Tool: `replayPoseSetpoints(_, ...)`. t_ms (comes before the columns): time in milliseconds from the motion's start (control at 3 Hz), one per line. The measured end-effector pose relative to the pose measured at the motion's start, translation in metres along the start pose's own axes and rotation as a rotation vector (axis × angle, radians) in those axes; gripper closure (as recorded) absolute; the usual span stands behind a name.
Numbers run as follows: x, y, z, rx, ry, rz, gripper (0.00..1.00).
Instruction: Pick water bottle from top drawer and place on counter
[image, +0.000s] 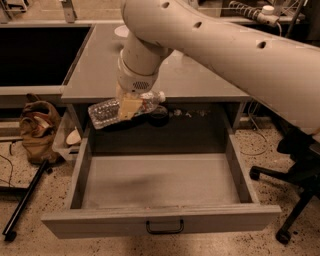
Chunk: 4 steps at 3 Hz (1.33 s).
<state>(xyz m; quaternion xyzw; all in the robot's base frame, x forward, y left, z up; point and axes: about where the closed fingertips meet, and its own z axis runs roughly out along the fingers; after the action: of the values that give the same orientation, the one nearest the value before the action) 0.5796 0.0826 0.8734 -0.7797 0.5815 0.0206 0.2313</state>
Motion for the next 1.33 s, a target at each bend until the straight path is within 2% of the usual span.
replayPoseSetpoints(333, 0.003, -0.007, -0.002, 0.009, 0.008, -0.011, 1.00)
replayPoseSetpoints(667, 0.037, -0.039, -0.011, 0.049, 0.041, 0.000, 1.00)
replayPoseSetpoints(1000, 0.080, -0.083, -0.025, 0.075, 0.084, 0.072, 1.00)
replayPoseSetpoints(1333, 0.109, -0.121, -0.040, 0.118, 0.111, 0.138, 1.00)
